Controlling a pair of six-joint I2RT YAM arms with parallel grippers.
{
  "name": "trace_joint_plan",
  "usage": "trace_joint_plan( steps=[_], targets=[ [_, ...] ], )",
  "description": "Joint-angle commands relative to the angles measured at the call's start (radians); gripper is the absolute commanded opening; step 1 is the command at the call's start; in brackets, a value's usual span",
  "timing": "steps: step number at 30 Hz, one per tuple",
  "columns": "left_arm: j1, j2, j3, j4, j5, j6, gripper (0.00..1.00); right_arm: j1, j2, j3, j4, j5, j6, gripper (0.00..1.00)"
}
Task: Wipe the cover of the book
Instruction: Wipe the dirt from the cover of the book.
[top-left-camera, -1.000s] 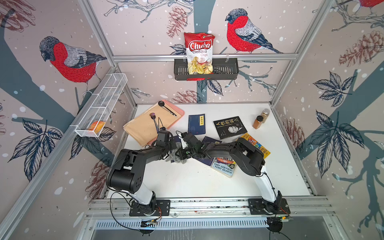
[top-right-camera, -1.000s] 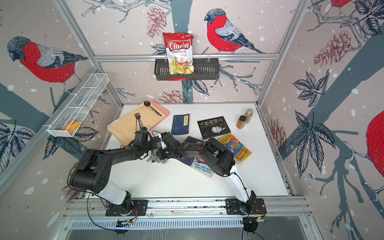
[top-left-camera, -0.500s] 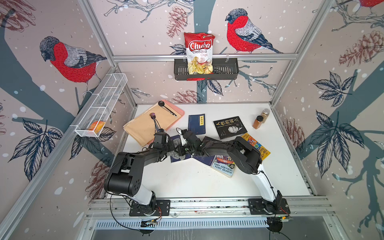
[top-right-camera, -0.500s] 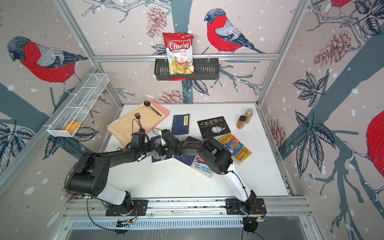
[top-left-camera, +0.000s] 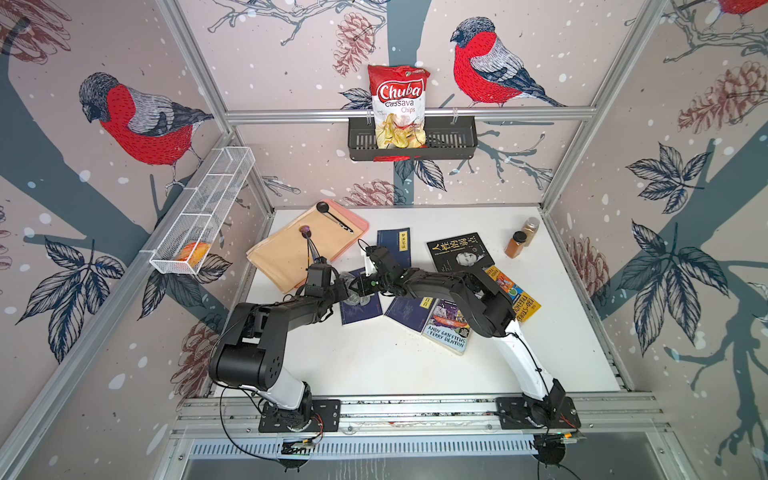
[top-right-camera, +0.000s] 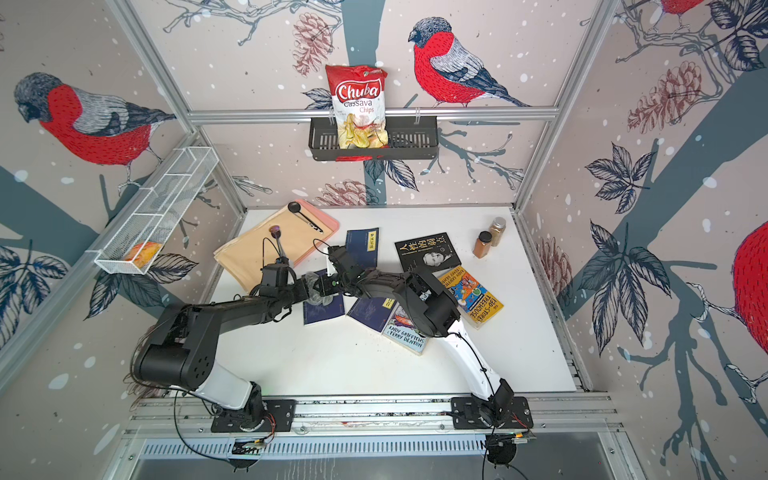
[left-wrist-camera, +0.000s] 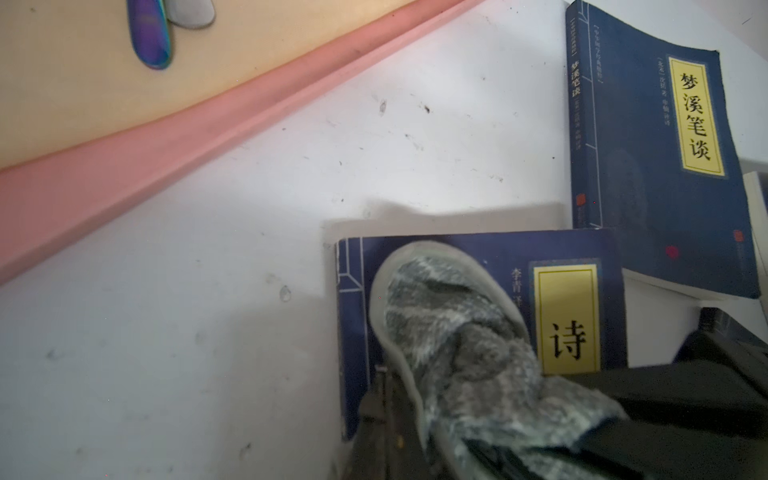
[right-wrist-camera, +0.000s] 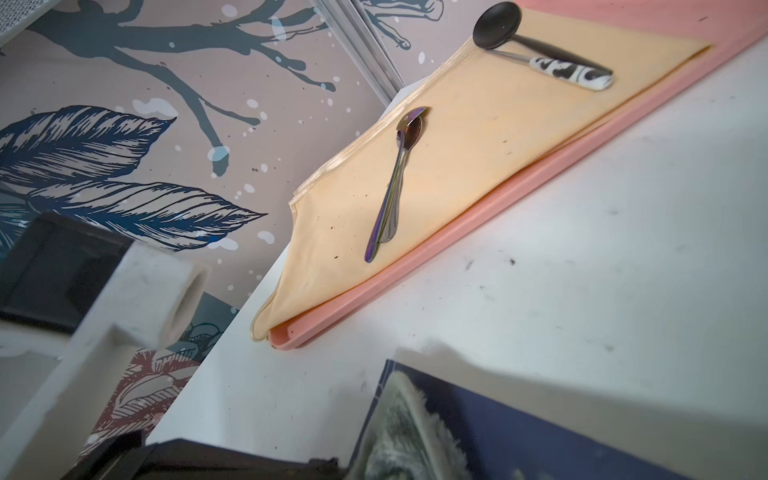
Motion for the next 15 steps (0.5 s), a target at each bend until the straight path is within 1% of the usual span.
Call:
trace_joint_plan(
  steps=[1,4,7,11,15],
  targets=[
    [0.004,0.010,-0.007,-0.144,0.023,0.012,0.00,0.039,-0.040,-0.107,-0.135,0.067,-0.018,0.00],
    [0.004,0.007,-0.010,-0.140,0.026,0.015,0.00,0.084,-0.089,-0.205,-0.104,0.064,-0.015,0.00],
    [0.006,0.007,-0.010,-0.132,0.034,0.016,0.00,0.083,-0.088,-0.210,-0.097,0.074,-0.011,0.00],
    [0.007,0.010,-0.011,-0.120,0.055,0.018,0.00,0.035,-0.025,-0.075,-0.154,0.085,-0.022,0.00],
    [0.010,0.007,-0.015,-0.115,0.064,0.019,0.00,-0.003,0.062,0.131,-0.257,0.107,-0.060,0.00]
  ],
)
